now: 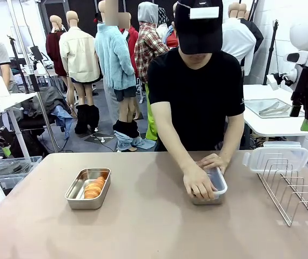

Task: Place the bread in airtight containers.
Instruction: Pick up one Airtight Container lid and hand it to the human.

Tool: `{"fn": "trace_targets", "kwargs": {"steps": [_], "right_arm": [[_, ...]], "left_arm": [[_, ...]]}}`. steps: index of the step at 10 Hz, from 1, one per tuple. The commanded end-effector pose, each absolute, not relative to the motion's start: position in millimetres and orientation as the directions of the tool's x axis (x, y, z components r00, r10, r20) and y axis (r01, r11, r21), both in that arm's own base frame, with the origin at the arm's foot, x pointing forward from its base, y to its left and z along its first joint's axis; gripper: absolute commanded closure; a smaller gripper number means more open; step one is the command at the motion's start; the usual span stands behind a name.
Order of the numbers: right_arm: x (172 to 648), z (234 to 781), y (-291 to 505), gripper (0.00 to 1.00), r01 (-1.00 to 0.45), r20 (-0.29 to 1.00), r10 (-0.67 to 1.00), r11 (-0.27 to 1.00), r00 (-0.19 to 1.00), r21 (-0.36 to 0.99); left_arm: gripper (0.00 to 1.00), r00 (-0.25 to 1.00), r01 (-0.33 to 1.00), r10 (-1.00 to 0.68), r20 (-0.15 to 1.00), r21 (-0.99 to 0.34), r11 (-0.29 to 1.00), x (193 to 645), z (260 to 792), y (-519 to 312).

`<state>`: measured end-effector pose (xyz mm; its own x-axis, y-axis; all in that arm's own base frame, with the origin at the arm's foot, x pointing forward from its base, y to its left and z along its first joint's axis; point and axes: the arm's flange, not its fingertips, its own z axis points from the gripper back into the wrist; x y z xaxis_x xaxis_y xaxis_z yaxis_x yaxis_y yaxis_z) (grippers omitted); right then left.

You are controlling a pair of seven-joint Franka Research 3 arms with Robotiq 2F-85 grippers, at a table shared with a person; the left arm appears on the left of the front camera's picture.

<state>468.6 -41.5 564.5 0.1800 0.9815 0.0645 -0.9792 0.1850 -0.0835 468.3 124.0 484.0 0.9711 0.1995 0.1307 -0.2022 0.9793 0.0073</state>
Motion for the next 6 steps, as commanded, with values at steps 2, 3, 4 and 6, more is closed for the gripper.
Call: {"fn": "trace_targets", "kwargs": {"steps": [2, 3, 4, 6], "right_arm": [[466.9, 564.4, -42.1, 0.0, -0.982, 0.063, 0.984, 0.17, 0.165, -0.081], [466.9, 564.4, -42.1, 0.0, -0.982, 0.063, 0.984, 0.17, 0.165, -0.081], [466.9, 564.4, -42.1, 0.0, -0.982, 0.063, 0.984, 0.17, 0.165, -0.081], [466.9, 564.4, -42.1, 0.0, -0.982, 0.063, 0.984, 0.17, 0.165, -0.081]], "left_arm": [[0.0, 0.97, -0.205, 0.202, 0.132, 0.006, 0.979, 467.7, 484.5, 125.0], [0.0, 0.97, -0.205, 0.202, 0.132, 0.006, 0.979, 467.7, 484.5, 125.0], [0.0, 0.97, -0.205, 0.202, 0.132, 0.006, 0.979, 467.7, 484.5, 125.0], [0.0, 0.97, -0.205, 0.202, 0.132, 0.006, 0.979, 467.7, 484.5, 125.0]]}}
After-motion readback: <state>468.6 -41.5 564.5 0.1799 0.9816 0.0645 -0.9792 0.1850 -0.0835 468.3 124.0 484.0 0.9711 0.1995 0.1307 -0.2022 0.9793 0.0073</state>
